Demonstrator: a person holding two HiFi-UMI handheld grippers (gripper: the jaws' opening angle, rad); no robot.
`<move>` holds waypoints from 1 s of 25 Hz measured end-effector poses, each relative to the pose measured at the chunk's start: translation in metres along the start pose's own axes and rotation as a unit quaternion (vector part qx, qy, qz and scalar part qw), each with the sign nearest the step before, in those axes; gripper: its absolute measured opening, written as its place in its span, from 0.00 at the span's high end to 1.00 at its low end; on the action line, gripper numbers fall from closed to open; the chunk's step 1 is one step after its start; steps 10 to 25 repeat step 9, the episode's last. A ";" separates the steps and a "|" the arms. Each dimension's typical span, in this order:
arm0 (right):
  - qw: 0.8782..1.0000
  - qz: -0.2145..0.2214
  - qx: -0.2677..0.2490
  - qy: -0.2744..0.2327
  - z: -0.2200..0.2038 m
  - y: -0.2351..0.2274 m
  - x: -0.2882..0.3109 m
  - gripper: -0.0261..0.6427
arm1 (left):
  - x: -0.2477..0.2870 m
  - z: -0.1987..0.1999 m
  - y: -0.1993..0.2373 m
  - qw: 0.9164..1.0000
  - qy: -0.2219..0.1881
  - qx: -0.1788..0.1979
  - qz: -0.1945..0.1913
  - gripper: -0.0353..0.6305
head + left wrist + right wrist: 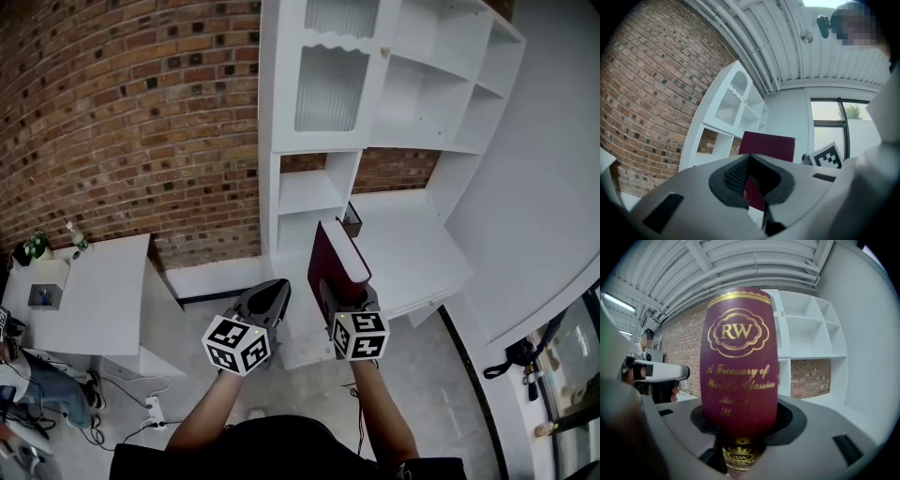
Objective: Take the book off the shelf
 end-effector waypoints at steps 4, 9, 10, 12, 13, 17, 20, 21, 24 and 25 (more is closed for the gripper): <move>1.000 -0.003 0.008 0.002 -0.004 0.005 0.002 0.61 | -0.004 0.000 0.004 1.000 0.003 -0.001 -0.004 0.92; 1.000 -0.002 0.007 -0.002 -0.003 0.015 0.009 0.61 | -0.009 0.002 0.007 1.000 0.005 0.000 -0.011 0.92; 1.000 -0.002 0.007 -0.002 -0.003 0.015 0.009 0.61 | -0.009 0.002 0.007 1.000 0.005 0.000 -0.011 0.92; 1.000 -0.002 0.007 -0.002 -0.003 0.015 0.009 0.61 | -0.009 0.002 0.007 1.000 0.005 0.000 -0.011 0.92; 1.000 -0.002 0.007 -0.002 -0.003 0.015 0.009 0.61 | -0.009 0.002 0.007 1.000 0.005 0.000 -0.011 0.92; 1.000 -0.002 0.007 -0.002 -0.003 0.015 0.009 0.61 | -0.009 0.002 0.007 1.000 0.005 0.000 -0.011 0.92; 1.000 -0.002 0.007 -0.002 -0.003 0.015 0.009 0.61 | -0.009 0.002 0.007 1.000 0.005 0.000 -0.011 0.92; 1.000 -0.002 0.007 -0.002 -0.003 0.015 0.009 0.61 | -0.009 0.002 0.007 1.000 0.005 0.000 -0.011 0.92; 1.000 -0.002 0.007 -0.002 -0.003 0.015 0.009 0.61 | -0.009 0.002 0.007 1.000 0.005 0.000 -0.011 0.92; 1.000 -0.002 0.007 -0.002 -0.003 0.015 0.009 0.61 | -0.009 0.002 0.007 1.000 0.005 0.000 -0.011 0.92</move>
Point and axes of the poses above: the fingertips, and each gripper's own axes: x forward along the fingers, y to its left, z out of its top, the point moved 2 cm from there along -x, backward along the fingers, and after that the axes turned 6 degrees about -y, right-handed, at the moved point
